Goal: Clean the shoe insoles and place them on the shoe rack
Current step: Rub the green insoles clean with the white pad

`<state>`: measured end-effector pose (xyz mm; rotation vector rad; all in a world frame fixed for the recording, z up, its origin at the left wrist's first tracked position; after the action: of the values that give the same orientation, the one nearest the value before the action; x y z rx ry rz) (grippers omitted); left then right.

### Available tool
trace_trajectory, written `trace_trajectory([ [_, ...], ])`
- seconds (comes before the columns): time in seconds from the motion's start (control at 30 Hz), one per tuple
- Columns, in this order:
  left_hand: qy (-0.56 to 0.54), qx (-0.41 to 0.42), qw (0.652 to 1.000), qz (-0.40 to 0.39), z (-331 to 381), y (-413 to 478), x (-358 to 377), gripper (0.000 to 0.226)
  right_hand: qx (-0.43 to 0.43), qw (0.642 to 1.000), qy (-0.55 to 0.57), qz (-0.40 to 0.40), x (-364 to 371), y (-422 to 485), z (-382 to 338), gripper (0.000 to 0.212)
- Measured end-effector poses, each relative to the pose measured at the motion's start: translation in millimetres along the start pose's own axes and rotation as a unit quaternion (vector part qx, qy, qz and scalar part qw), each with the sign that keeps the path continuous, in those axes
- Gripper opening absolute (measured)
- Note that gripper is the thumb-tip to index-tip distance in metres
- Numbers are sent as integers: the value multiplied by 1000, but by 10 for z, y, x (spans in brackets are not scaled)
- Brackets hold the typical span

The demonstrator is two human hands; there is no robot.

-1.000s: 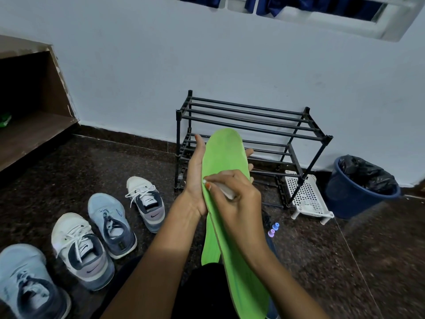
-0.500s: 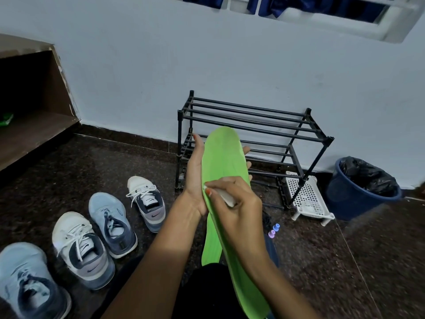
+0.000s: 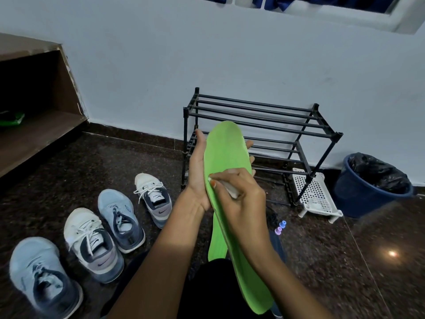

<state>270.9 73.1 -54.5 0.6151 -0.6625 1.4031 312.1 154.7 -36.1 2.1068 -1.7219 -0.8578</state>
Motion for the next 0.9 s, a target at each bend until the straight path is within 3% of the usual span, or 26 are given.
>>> trace_trajectory([
  [0.13, 6, 2, 1000, -5, -4, 12, 12, 84, -10, 999, -30, -5, -41, 61, 8, 12],
  [0.43, 11, -8, 1000, -22, -23, 5, 55, 92, 16, 996, -58, 61, -87, 242, 61, 11],
  [0.57, 8, 3, 1000, -11, 0, -9, 35, 87, 28, 999, -5, 25, 12, 39, -15, 13],
  [0.7, 12, 6, 1000, -10, 7, -7, 36, 86, 5, 1000, -25, 8, -22, 75, -12, 12],
  [0.9, 31, -8, 999, -31, -14, -15, 77, 93, -3, 995, -69, 67, -174, 339, 70, 11],
])
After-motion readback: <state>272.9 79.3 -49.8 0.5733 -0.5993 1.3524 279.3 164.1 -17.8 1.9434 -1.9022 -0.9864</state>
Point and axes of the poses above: each hand's wrist, its own y-axis towards the middle knuckle, its own x-axis out of the palm, z = x × y, the point moved 4 cm from there along y, towards the middle knuckle, and after that the axes turned 3 degrees about y, right-handed, at the moved point
